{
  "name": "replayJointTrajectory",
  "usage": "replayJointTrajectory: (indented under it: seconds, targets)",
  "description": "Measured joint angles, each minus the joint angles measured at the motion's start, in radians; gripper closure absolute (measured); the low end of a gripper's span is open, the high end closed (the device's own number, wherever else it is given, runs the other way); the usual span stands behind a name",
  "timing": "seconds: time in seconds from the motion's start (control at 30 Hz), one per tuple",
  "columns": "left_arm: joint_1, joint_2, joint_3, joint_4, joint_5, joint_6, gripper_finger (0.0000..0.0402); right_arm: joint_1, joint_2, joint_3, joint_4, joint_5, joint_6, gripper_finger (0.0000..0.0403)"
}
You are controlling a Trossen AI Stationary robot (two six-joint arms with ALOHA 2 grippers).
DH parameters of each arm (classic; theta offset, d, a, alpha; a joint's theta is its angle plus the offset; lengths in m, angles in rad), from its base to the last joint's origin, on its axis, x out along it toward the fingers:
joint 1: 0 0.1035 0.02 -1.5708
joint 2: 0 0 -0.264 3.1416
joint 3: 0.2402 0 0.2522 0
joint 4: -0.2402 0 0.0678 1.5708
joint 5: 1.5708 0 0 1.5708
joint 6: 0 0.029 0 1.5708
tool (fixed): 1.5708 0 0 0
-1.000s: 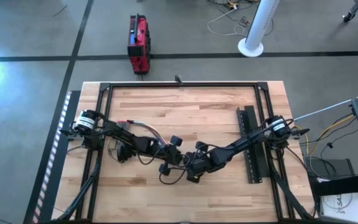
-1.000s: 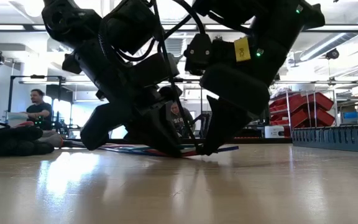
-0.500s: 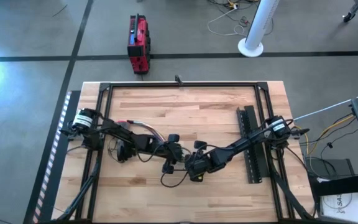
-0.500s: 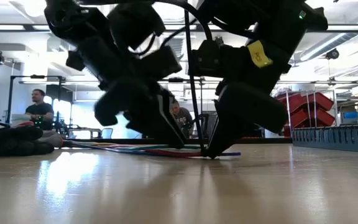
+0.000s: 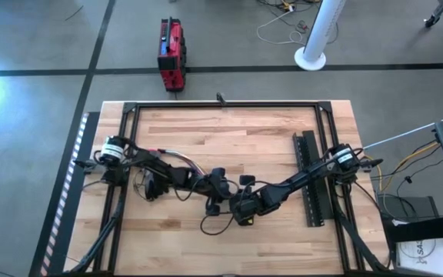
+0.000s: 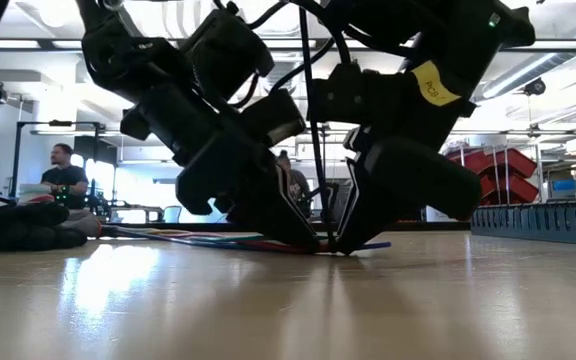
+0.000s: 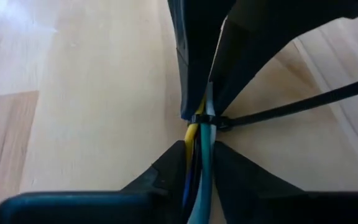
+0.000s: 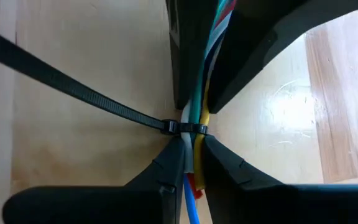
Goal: Ziptie cables
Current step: Wrap the colored cable wires with the black zip tie
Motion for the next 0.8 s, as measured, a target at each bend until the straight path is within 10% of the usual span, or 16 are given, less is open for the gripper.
replayJointTrajectory:
  seconds: [0.8]
  targets:
    - [0.026, -0.01, 0.0, 0.028, 0.085, -0.129, 0.0338, 0.001, 0.0, 0.0, -0.001, 0.0, 0.015, 0.0369]
